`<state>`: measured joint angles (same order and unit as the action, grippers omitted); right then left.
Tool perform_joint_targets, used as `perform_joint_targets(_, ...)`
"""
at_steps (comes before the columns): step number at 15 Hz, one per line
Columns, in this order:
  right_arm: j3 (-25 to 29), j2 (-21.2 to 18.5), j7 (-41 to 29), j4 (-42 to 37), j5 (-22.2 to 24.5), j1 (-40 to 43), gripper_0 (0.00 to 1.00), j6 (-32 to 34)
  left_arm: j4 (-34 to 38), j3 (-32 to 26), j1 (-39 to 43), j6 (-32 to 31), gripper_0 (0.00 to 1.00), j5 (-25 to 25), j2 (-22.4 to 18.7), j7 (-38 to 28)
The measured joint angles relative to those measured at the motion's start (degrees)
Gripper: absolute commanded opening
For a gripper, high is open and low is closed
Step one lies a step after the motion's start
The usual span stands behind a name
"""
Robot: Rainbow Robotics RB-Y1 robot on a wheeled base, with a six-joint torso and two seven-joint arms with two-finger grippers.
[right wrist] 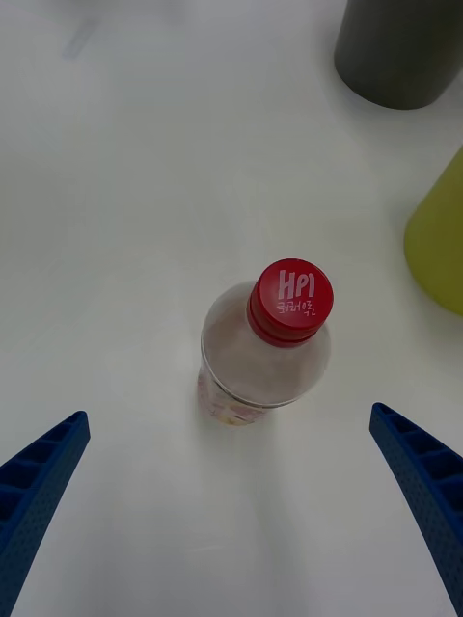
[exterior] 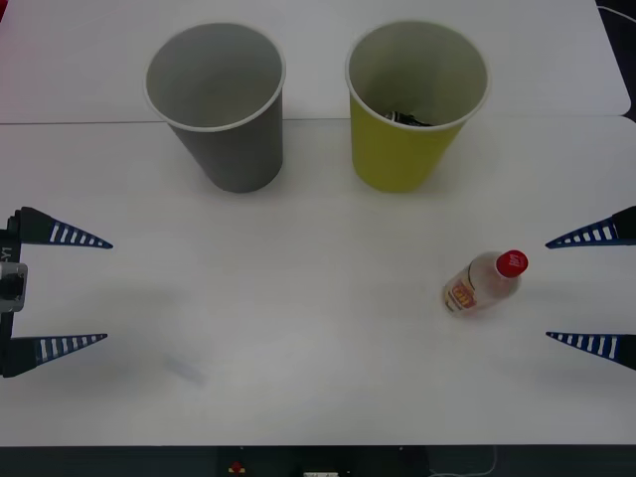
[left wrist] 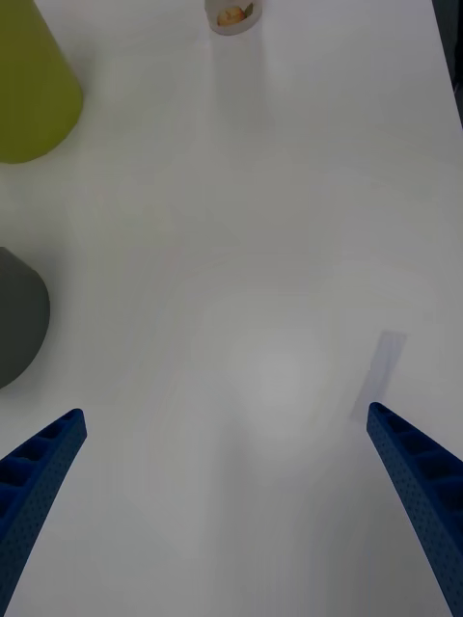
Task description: Put the can into the green bin and the plastic bottle into the gray bin
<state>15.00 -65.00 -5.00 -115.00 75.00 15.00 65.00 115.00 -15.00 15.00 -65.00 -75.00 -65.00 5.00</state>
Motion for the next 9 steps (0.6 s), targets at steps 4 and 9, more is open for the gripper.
perform_joint_targets(4,-0.56,-0.52,0.08,0.56,-0.83,0.08,1.00,-0.43,0.00,0.00,0.00,0.00,1.00,0.00,0.00,0.00)
perform_joint_targets(9,-1.74,-1.95,1.48,3.75,-3.53,-0.04,1.00,-1.26,0.00,0.00,0.00,0.00,1.00,0.00,0.00,0.00)
